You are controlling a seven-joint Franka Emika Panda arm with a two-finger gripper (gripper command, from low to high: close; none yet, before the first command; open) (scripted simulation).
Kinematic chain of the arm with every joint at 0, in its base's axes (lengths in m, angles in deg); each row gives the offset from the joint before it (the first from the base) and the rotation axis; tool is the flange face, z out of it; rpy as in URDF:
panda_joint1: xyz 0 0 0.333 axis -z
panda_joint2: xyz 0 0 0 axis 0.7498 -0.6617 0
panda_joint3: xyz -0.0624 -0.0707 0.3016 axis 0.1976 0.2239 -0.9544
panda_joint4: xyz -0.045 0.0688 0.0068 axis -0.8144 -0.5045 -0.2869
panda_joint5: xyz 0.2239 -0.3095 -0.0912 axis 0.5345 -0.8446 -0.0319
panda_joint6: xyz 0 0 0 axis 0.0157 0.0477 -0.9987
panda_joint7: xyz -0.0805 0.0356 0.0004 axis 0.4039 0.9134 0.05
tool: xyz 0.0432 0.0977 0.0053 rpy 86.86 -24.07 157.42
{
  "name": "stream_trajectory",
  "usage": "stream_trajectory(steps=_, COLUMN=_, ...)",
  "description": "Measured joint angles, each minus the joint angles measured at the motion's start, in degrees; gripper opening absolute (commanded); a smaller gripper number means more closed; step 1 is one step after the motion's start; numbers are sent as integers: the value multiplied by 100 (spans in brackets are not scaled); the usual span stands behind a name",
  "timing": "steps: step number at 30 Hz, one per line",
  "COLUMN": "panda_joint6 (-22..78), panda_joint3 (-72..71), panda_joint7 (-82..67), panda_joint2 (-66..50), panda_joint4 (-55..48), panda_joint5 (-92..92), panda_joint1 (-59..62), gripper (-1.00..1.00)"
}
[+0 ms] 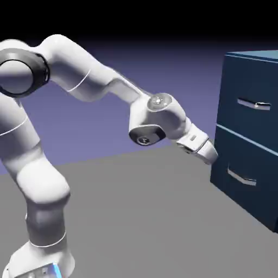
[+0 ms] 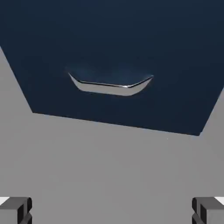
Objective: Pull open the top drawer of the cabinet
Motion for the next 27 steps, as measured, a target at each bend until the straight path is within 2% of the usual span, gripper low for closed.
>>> stream_trajectory(steps=27, panda_joint6=630, panda_joint3=2804, panda_joint7=-6728, panda_joint2=-2520, panda_joint4=-1799, panda_joint5=5336, panda_joint1=-2452, gripper=0)
